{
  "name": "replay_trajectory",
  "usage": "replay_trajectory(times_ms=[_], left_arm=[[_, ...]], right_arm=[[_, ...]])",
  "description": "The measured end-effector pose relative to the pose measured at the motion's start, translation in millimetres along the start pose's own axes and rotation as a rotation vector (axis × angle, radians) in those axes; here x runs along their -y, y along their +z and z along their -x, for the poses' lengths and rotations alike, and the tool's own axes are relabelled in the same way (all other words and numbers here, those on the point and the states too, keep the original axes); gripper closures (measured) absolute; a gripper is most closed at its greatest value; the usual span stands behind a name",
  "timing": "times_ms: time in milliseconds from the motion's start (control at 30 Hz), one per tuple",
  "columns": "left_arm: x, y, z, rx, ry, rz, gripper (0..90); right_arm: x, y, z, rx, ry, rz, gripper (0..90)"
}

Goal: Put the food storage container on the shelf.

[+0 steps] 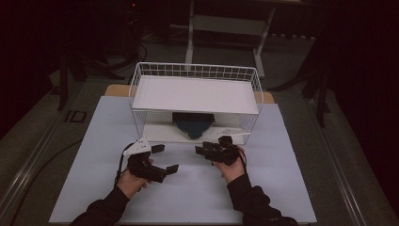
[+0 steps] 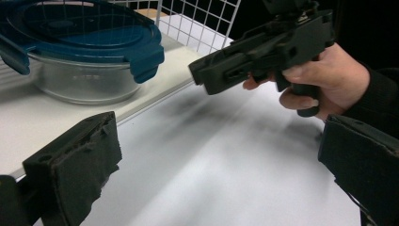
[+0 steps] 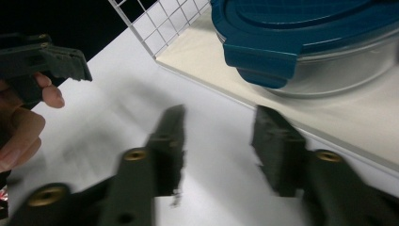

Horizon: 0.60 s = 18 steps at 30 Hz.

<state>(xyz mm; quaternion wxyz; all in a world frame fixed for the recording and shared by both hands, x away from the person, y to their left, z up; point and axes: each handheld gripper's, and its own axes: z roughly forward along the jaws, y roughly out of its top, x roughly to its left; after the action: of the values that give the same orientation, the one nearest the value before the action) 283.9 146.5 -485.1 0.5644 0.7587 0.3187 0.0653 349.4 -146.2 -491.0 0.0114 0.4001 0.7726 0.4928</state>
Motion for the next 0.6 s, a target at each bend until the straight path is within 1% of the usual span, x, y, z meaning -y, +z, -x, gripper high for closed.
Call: replay_trajectory(times_ms=[33, 67, 100, 133, 167, 200, 267, 300, 333, 367, 400, 433, 467, 500, 600], left_arm=[[-0.1, -0.5, 0.3, 0.002, 0.000, 0.001, 0.0], [-0.1, -1.0, 0.9, 0.002, 0.001, -0.001, 0.0], [-0.1, -1.8, 2.0, 0.003, 0.004, 0.000, 0.0], [-0.1, -1.8, 2.0, 0.003, 0.004, 0.000, 0.0], [0.0, -2.8, 2.7, 0.006, 0.005, 0.001, 0.0], [0.1, -3.3, 3.1, 0.006, 0.004, 0.001, 0.0], [0.3, -5.1, 4.0, 0.004, 0.009, 0.001, 0.0], [0.9, -6.7, 4.8, 0.004, 0.011, 0.002, 0.0], [0.9, -6.7, 4.8, 0.004, 0.011, 0.002, 0.0], [1.2, -7.8, 5.3, 0.001, 0.013, -0.001, 0.0], [1.5, -8.7, 5.5, 0.002, 0.015, -0.002, 0.0], [2.0, -9.6, 6.0, 0.003, 0.014, 0.001, 0.0], [2.3, -10.4, 6.3, 0.002, 0.015, -0.002, 0.0], [3.2, -12.4, 7.0, 0.000, 0.022, -0.006, 0.0], [4.3, -14.6, 7.7, -0.001, 0.024, -0.011, 0.0]], right_arm=[[1.9, -5.8, -1.7, -0.008, -0.003, 0.008, 40.0], [1.9, -5.8, -1.7, -0.008, -0.003, 0.008, 40.0], [4.1, -11.2, -3.3, -0.001, -0.012, 0.021, 32.9], [4.1, -11.2, -3.3, -0.001, -0.012, 0.021, 32.9], [5.0, -13.4, -3.7, -0.004, -0.008, 0.025, 29.5], [7.0, -17.1, -3.8, -0.016, -0.014, 0.025, 24.0], [10.1, -23.3, -4.5, -0.021, -0.019, 0.035, 22.4], [13.0, -28.2, -3.7, -0.034, -0.016, 0.034, 19.4], [13.0, -28.2, -3.7, -0.034, -0.016, 0.034, 19.4], [16.2, -33.1, -3.9, -0.017, -0.027, 0.025, 17.9], [16.2, -33.1, -3.9, -0.017, -0.027, 0.025, 17.9], [19.7, -38.3, -3.7, -0.014, -0.036, 0.026, 15.2], [19.7, -38.3, -3.7, -0.014, -0.036, 0.026, 15.2], [24.0, -42.8, -3.7, -0.011, -0.047, 0.029, 15.3], [29.0, -47.3, -4.1, -0.008, -0.052, 0.035, 15.2]])
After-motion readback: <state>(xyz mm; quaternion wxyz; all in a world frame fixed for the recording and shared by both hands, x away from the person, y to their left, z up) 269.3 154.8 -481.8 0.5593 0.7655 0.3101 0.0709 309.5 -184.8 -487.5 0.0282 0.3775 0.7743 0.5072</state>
